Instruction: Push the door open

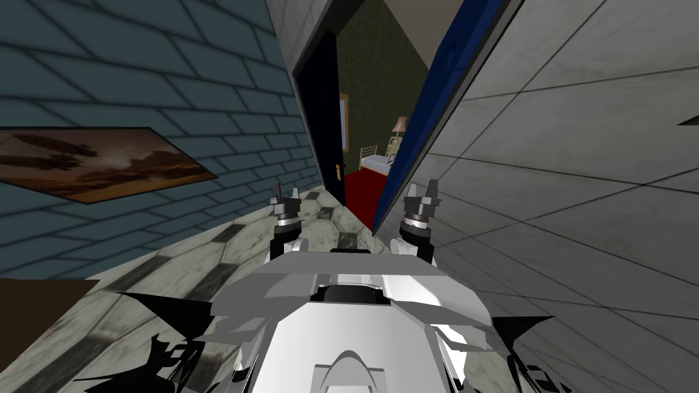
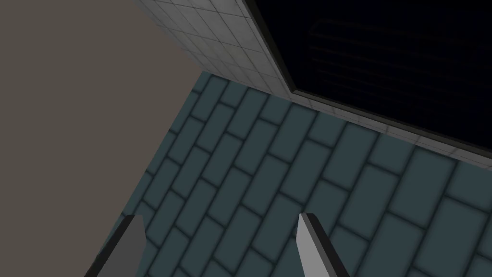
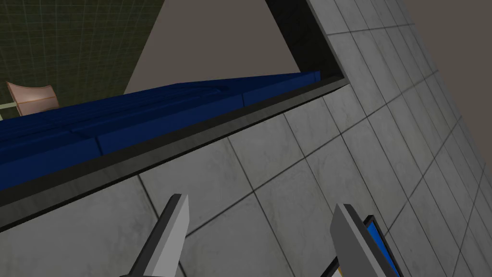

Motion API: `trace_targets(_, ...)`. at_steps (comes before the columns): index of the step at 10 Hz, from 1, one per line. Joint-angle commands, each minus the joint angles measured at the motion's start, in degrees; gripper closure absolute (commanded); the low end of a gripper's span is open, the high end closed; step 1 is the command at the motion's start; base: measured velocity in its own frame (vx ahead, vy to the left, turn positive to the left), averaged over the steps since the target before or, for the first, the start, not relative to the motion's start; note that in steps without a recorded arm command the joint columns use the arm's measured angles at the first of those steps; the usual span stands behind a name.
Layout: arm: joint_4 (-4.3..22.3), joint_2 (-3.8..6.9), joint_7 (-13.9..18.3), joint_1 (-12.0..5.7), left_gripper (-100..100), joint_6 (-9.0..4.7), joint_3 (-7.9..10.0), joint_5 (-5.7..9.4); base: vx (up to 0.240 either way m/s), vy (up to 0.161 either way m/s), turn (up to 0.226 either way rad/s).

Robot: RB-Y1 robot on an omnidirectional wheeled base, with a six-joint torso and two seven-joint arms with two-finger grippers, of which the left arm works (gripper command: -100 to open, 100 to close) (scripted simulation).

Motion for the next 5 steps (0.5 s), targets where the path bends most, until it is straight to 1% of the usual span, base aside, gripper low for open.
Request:
trace_targets(1, 1.75, 0.56, 0.40, -1.17, -100, 0.06, -0.57, -0.32, 0.052, 0.044, -0.026)
trace_targets(2, 2.86, 0.86, 0.65, -1.91, -100, 0.10, -0.94, -0.52, 0.114, 0.058, -0.037)
trace_targets(4, 5.41, 1.50, 1.22, -3.61, -100, 0.19, -1.77, -0.98, 0.120, 0.096, -0.026)
trace_targets(5, 6.21, 1.68, 1.40, -4.15, -100, 0.22, -2.03, -1.12, 0.121, 0.083, -0.026)
